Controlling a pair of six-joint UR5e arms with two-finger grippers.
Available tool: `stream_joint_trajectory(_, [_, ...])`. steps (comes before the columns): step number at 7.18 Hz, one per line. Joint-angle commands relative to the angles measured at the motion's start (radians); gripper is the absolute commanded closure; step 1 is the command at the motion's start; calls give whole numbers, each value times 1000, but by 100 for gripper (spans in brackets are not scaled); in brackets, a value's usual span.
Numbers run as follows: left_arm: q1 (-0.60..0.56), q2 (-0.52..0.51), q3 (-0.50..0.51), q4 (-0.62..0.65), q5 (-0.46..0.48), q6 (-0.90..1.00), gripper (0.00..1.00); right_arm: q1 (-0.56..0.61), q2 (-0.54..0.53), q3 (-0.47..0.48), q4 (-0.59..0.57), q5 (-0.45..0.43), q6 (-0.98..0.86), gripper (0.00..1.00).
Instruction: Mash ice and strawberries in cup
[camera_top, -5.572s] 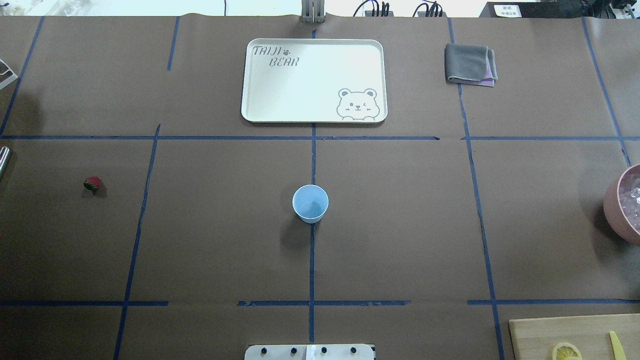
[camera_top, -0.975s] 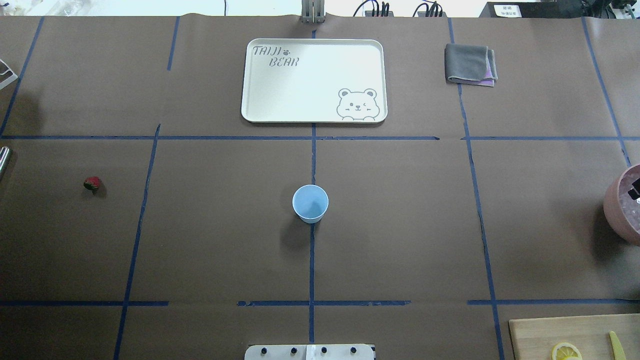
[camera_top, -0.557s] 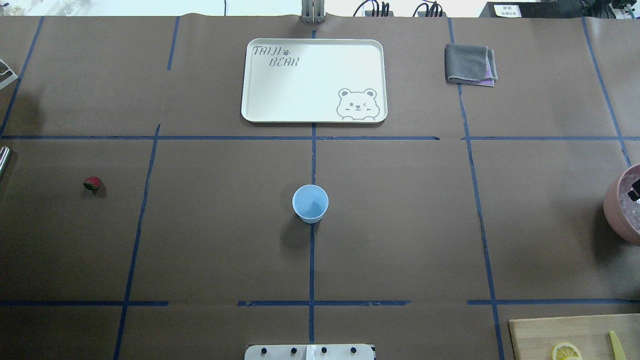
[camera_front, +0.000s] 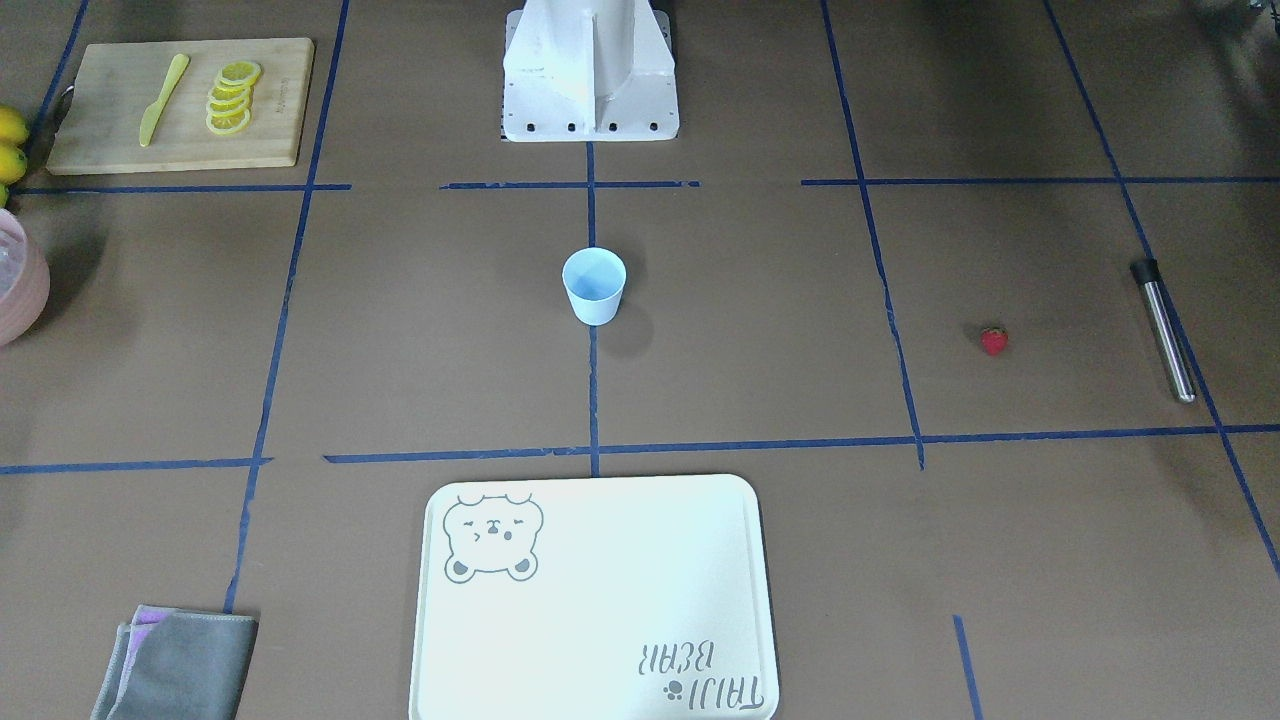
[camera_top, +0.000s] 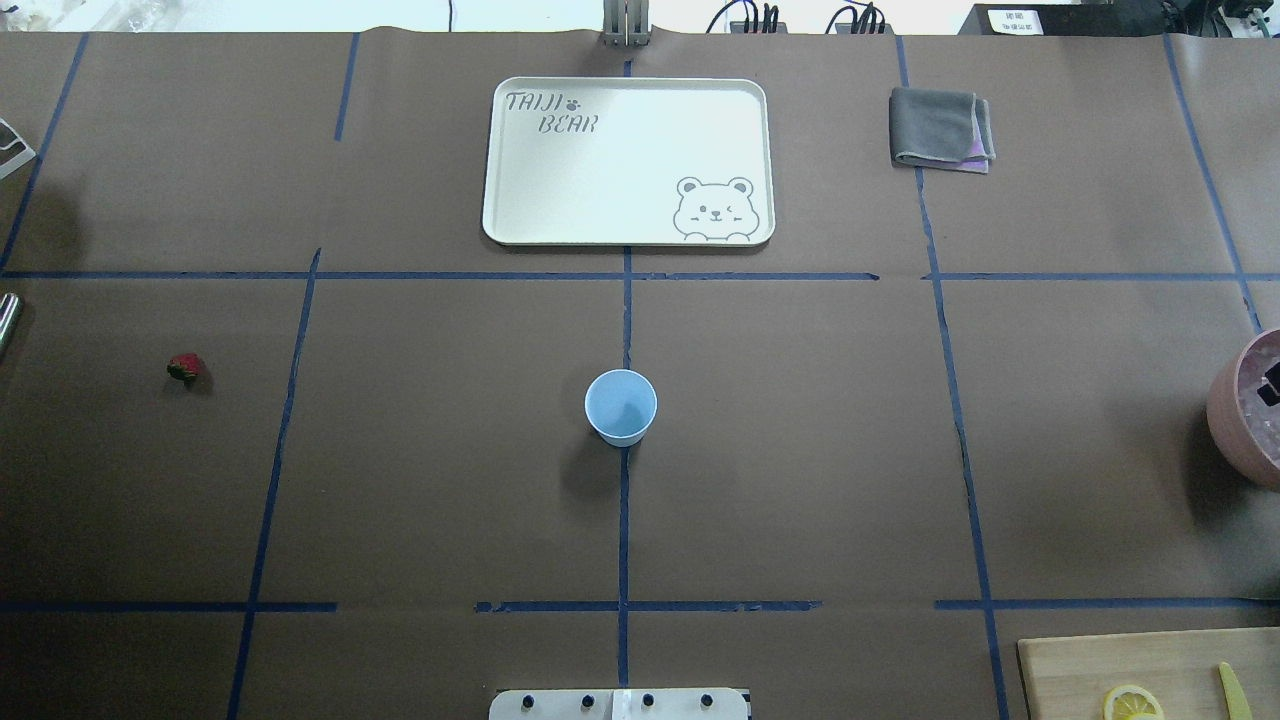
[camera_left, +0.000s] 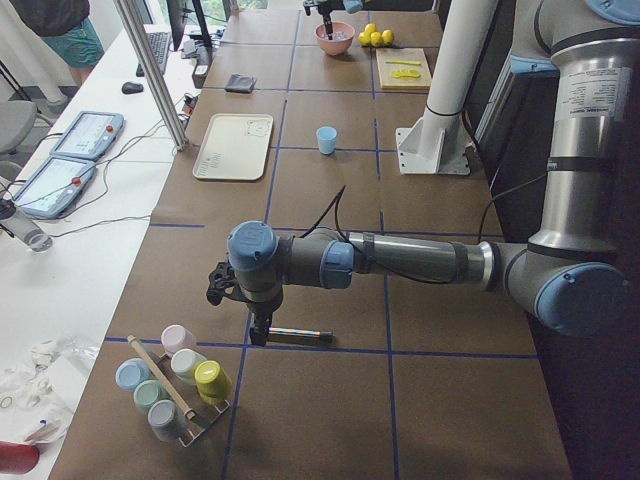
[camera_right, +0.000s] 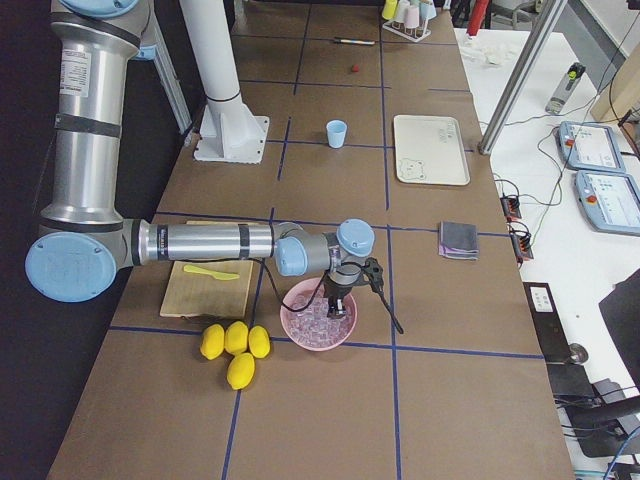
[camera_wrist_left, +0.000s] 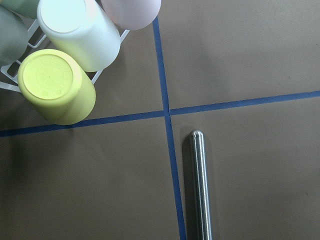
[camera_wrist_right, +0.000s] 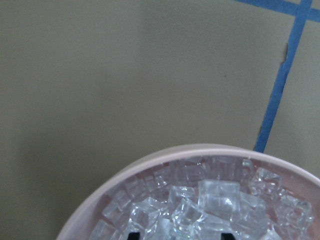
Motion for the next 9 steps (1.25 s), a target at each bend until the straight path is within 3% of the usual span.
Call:
stream_joint_trajectory(1, [0, 0, 0, 1, 0, 0, 0, -1, 0, -1, 1, 1, 0, 39])
stream_joint_trajectory(7, [0, 0, -2, 2, -3, 0, 0, -1, -2, 1, 1, 4, 0, 40])
stream_joint_trajectory(9, [0, 0, -7, 4, -3, -2, 0, -1, -2, 1, -1, 7, 0, 47])
